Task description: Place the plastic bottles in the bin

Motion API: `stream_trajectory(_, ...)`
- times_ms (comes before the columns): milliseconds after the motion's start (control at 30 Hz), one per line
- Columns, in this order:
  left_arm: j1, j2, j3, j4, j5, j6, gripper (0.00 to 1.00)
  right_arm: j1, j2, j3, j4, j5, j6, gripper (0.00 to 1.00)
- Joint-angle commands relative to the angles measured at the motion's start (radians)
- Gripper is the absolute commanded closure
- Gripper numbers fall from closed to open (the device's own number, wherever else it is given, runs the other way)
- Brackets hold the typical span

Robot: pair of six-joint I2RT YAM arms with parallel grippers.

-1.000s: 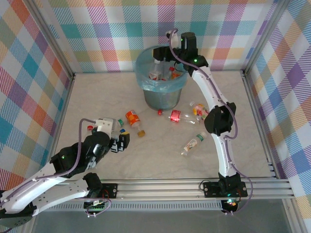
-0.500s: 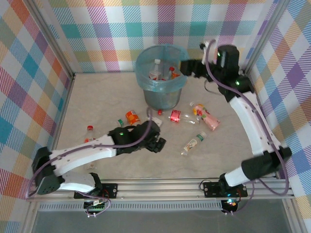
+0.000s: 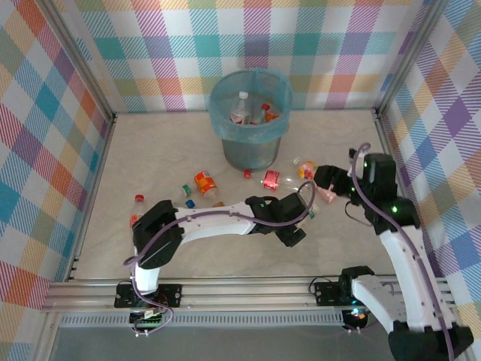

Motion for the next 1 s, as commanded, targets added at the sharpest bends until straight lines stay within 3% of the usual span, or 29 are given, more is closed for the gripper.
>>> stream_trajectory(0,-0.006,0.058,0.055,0.014,0.044,0.023,0.09,0.003,-0.065,-0.051,-0.16,0.055,0.074,0.24)
stream_trajectory(267,-0.006,0.13,0.068,0.018,0.054,0.013,0.2,0.003,-0.109,-0.055,-0.227,0.09,0.032,0.24)
stream_trajectory(533,-0.006,0.122,0.056,0.021,0.055,-0.004,0.38,0.003,-0.073,-0.015,-0.195,0.078,0.019,0.25)
stream_trajectory(733,0.005,0.003,-0.02,0.075,-0.009,-0.036,0.42,0.002,-0.046,0.03,-0.12,0.042,0.031,0.27)
stream_trajectory(967,0.028,-0.282,-0.202,0.242,-0.044,-0.059,0.45,0.004,0.061,0.137,0.029,-0.091,0.087,0.31)
